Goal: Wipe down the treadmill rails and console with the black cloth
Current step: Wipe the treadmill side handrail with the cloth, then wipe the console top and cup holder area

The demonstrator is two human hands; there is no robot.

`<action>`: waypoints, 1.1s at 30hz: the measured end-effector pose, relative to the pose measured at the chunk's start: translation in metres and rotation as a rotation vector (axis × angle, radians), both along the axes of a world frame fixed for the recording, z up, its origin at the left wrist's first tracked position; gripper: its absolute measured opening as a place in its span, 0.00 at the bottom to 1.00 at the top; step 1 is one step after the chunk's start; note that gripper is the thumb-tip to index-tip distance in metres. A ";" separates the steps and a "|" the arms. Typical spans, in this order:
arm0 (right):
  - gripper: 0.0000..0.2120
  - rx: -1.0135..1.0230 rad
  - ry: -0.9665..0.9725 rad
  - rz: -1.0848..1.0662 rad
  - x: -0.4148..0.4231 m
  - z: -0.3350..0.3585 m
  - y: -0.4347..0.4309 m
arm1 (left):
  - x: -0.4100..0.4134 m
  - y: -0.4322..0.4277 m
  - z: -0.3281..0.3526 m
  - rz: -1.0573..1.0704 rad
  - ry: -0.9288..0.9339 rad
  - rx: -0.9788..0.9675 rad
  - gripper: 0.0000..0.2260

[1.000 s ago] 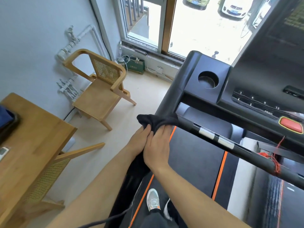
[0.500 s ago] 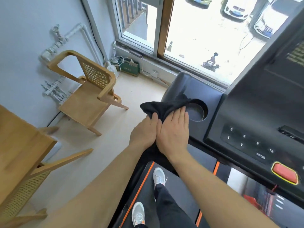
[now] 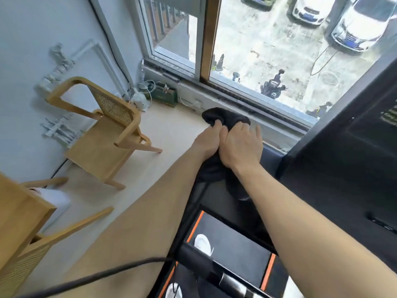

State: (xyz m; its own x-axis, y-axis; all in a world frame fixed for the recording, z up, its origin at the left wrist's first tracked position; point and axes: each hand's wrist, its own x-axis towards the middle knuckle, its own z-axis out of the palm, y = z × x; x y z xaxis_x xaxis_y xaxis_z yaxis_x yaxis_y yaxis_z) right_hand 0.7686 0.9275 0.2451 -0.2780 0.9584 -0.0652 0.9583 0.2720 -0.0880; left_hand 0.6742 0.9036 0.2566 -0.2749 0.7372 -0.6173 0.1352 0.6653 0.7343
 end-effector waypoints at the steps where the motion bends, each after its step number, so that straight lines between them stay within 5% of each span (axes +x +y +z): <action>1: 0.31 -0.001 -0.007 0.008 0.003 0.000 -0.011 | 0.001 -0.010 -0.002 -0.027 0.042 0.005 0.25; 6: 0.35 0.001 0.061 0.086 0.018 -0.005 -0.056 | 0.011 -0.066 -0.012 -0.156 0.443 0.000 0.17; 13: 0.27 -0.147 -0.126 0.135 0.006 0.004 0.031 | -0.005 0.033 -0.016 -0.157 0.308 0.042 0.16; 15: 0.22 -0.203 -0.101 0.135 0.010 0.005 0.038 | -0.007 0.047 -0.018 -0.221 0.394 -0.007 0.19; 17: 0.27 -0.216 -0.099 -0.009 0.019 0.008 0.035 | -0.005 0.037 -0.015 -0.173 0.494 -0.034 0.25; 20: 0.33 -0.098 -0.133 -0.149 0.030 0.008 0.016 | 0.006 0.004 -0.015 -0.003 0.597 0.244 0.27; 23: 0.23 0.076 0.036 0.080 0.033 0.000 -0.001 | 0.007 0.000 -0.023 -0.150 0.527 0.511 0.19; 27: 0.21 0.016 0.050 0.137 0.026 0.002 0.019 | -0.002 0.029 -0.027 -0.254 0.322 0.350 0.16; 31: 0.27 -0.359 0.030 0.090 0.013 0.006 0.068 | -0.016 0.077 -0.026 -0.313 0.196 0.012 0.16; 33: 0.26 -0.423 0.012 0.117 0.011 0.007 0.075 | -0.019 0.081 -0.029 -0.321 0.174 -0.005 0.18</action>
